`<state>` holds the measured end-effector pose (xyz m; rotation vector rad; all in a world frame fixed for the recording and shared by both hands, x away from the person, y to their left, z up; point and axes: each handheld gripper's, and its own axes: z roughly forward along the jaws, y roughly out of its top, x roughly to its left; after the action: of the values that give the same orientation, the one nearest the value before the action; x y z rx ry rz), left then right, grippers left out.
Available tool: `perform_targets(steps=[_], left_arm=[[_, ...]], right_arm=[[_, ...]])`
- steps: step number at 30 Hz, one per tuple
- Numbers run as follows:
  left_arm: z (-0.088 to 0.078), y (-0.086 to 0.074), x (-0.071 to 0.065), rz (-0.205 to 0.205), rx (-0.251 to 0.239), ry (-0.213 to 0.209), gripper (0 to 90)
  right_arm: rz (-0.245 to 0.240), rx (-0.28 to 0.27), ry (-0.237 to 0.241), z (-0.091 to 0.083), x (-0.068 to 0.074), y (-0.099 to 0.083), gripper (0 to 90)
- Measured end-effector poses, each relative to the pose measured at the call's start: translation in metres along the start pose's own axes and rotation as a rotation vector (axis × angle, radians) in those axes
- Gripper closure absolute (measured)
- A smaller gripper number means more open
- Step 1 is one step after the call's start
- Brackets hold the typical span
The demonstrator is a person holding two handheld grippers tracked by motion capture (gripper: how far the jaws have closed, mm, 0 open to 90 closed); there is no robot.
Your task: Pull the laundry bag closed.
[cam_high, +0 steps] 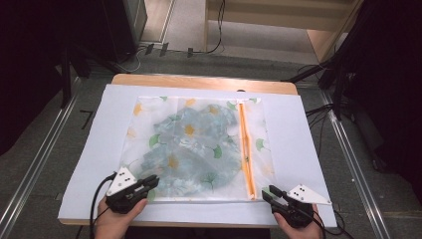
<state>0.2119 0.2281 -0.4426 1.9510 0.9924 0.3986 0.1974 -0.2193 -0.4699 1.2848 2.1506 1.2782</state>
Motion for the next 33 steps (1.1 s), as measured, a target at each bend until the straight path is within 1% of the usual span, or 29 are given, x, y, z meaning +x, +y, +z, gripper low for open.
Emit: perform_targets(steps=[1, 2, 4, 5, 6, 7, 8, 9, 10, 11, 12, 13, 14, 15, 16, 17, 19, 20, 21, 22, 23, 24, 25, 26, 28, 29, 30, 32, 33], left_arm=[[0.006, 0.002, -0.004, 0.002, 0.004, -0.017, 88.4], [0.018, 0.005, -0.012, 0.014, 0.028, -0.058, 90.0], [0.026, 0.008, -0.020, 0.030, 0.032, -0.069, 90.0], [0.026, 0.008, -0.020, 0.030, 0.032, -0.069, 90.0], [0.032, 0.012, -0.026, 0.043, 0.041, -0.081, 90.0], [0.032, 0.012, -0.026, 0.043, 0.041, -0.081, 90.0], [0.036, 0.015, -0.029, 0.050, 0.046, -0.102, 90.0], [0.039, 0.017, -0.033, 0.061, 0.047, -0.100, 90.0], [0.046, 0.022, -0.038, 0.075, 0.056, -0.128, 90.0], [0.046, 0.022, -0.038, 0.075, 0.056, -0.128, 90.0], [0.050, 0.024, -0.040, 0.071, 0.060, -0.146, 90.0], [0.058, 0.028, -0.044, 0.067, 0.058, -0.157, 90.0], [0.058, 0.028, -0.044, 0.067, 0.058, -0.157, 90.0], [0.065, 0.031, -0.047, 0.069, 0.058, -0.169, 90.0], [0.065, 0.031, -0.047, 0.069, 0.058, -0.169, 90.0], [0.071, 0.036, -0.051, 0.075, 0.062, -0.178, 90.0], [0.073, 0.038, -0.053, 0.080, 0.061, -0.174, 90.0], [0.079, 0.041, -0.058, 0.096, 0.066, -0.173, 90.0], [0.079, 0.041, -0.058, 0.096, 0.066, -0.173, 90.0], [0.088, 0.042, -0.064, 0.111, 0.084, -0.174, 90.0], [0.088, 0.042, -0.064, 0.111, 0.084, -0.174, 90.0], [0.092, 0.042, -0.065, 0.109, 0.088, -0.184, 90.0], [0.100, 0.040, -0.066, 0.105, 0.104, -0.185, 90.0], [0.100, 0.040, -0.066, 0.105, 0.104, -0.185, 90.0], [0.106, 0.038, -0.066, 0.107, 0.112, -0.185, 90.0], [0.108, 0.036, -0.067, 0.105, 0.118, -0.178, 90.0], [0.113, 0.033, -0.067, 0.105, 0.139, -0.178, 90.0], [0.114, 0.032, -0.067, 0.101, 0.148, -0.173, 90.0], [0.115, 0.032, -0.068, 0.111, 0.154, -0.167, 90.0]], right_arm=[[-0.003, 0.000, 0.005, 0.001, 0.001, 0.000, 65.9], [-0.006, 0.005, 0.011, 0.002, 0.002, 0.000, 68.2], [-0.008, 0.007, 0.025, 0.003, 0.003, 0.001, 69.9], [-0.008, 0.007, 0.025, 0.003, 0.003, 0.001, 69.9], [-0.009, 0.008, 0.038, 0.004, 0.005, 0.001, 73.0], [-0.009, 0.008, 0.038, 0.004, 0.005, 0.001, 73.0], [-0.013, 0.009, 0.041, 0.005, 0.006, 0.001, 74.1], [-0.019, 0.012, 0.047, 0.005, 0.007, 0.001, 75.7], [-0.028, 0.017, 0.058, 0.007, 0.009, 0.001, 79.1], [-0.028, 0.017, 0.058, 0.007, 0.009, 0.001, 79.1], [-0.034, 0.021, 0.061, 0.007, 0.010, 0.002, 80.2], [-0.037, 0.020, 0.056, 0.008, 0.012, 0.002, 82.9], [-0.040, 0.020, 0.053, 0.009, 0.012, 0.002, 83.4], [-0.038, 0.019, 0.054, 0.009, 0.013, 0.002, 83.6], [-0.038, 0.019, 0.054, 0.009, 0.013, 0.002, 83.6], [-0.031, 0.020, 0.065, 0.010, 0.012, 0.002, 83.5], [-0.019, 0.022, 0.080, 0.010, 0.013, 0.002, 83.5], [-0.019, 0.022, 0.085, 0.010, 0.013, 0.002, 84.2], [-0.019, 0.022, 0.085, 0.010, 0.013, 0.002, 84.2], [-0.027, 0.022, 0.089, 0.010, 0.014, 0.002, 85.8], [-0.035, 0.020, 0.093, 0.010, 0.015, 0.002, 86.1], [-0.035, 0.020, 0.093, 0.010, 0.015, 0.002, 86.1], [-0.051, 0.024, 0.100, 0.010, 0.017, 0.003, 86.8], [-0.051, 0.024, 0.100, 0.010, 0.017, 0.003, 86.8], [-0.056, 0.030, 0.102, 0.011, 0.018, 0.003, 86.7], [-0.055, 0.032, 0.104, 0.012, 0.019, 0.003, 86.5], [-0.055, 0.032, 0.105, 0.013, 0.019, 0.003, 85.8], [-0.054, 0.034, 0.106, 0.014, 0.020, 0.003, 85.8], [-0.056, 0.035, 0.107, 0.015, 0.020, 0.003, 85.3]])
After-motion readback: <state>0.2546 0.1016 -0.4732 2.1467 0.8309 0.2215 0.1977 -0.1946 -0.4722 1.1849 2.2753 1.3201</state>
